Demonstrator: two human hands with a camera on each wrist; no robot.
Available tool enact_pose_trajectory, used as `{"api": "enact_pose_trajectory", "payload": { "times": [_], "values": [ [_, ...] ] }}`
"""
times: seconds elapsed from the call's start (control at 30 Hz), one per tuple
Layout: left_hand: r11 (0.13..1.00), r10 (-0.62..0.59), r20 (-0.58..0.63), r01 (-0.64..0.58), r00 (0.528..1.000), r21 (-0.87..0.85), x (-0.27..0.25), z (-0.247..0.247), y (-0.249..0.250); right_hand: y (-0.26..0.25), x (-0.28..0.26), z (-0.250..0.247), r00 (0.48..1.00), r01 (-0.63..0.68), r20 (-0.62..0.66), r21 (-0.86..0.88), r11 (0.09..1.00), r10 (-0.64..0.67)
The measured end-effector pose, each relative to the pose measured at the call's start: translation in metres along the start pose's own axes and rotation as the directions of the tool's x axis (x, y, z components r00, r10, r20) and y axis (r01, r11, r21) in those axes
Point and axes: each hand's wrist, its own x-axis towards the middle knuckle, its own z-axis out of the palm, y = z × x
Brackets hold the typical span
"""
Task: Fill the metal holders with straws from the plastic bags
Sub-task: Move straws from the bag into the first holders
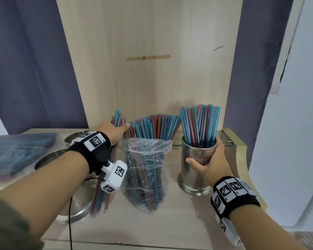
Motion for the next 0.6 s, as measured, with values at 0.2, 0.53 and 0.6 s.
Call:
{"api": "enact_pose_trajectory", "payload": {
  "times": [0.2, 0.53, 0.6],
  "values": [
    [0.997, 0.050, -0.040, -0.052, 0.998, -0.062, 0.001, -0.010, 0.013, -0.004, -0.001, -0.001, 1.000, -0.001, 0.008, 0.013, 1.000, 0.001],
    [0.829, 0.218, -0.101, -0.238, 0.971, -0.505, 0.028, -0.035, 0.030, -0.004, -0.001, -0.001, 1.000, -0.003, 0.004, 0.015, 1.000, 0.003],
    [0.779, 0.229, -0.136, -0.265, 0.964, -0.569, 0.035, -0.046, 0.037, -0.005, -0.001, -0.001, 1.000, -0.002, 0.006, 0.021, 1.000, 0.002]
  ]
}}
